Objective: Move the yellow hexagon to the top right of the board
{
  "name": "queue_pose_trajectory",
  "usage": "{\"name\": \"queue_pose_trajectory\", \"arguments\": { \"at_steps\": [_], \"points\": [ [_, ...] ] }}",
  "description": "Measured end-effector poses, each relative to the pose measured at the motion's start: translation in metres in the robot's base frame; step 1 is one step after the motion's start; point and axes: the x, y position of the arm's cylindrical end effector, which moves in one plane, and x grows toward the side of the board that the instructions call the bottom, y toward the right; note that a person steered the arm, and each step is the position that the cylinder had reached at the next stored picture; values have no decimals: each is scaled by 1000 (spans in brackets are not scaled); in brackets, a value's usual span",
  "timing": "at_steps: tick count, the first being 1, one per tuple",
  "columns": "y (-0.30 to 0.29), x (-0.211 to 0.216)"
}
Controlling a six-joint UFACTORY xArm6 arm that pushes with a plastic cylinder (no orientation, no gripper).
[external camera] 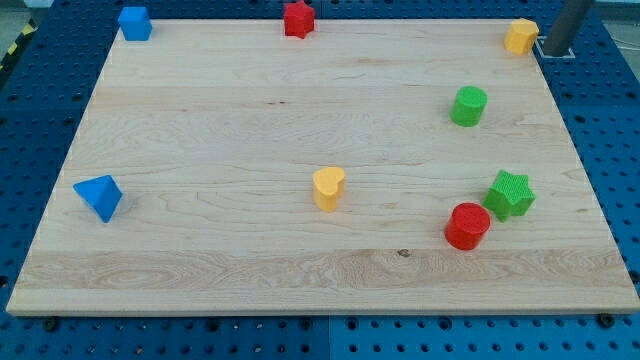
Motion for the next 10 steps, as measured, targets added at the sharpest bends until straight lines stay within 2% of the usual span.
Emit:
{"name": "queue_pose_trajectory", "arguments": {
  "at_steps": [4, 7, 10],
  "points": [
    [-55, 0],
    [-53, 0],
    [-64, -34]
  ]
}}
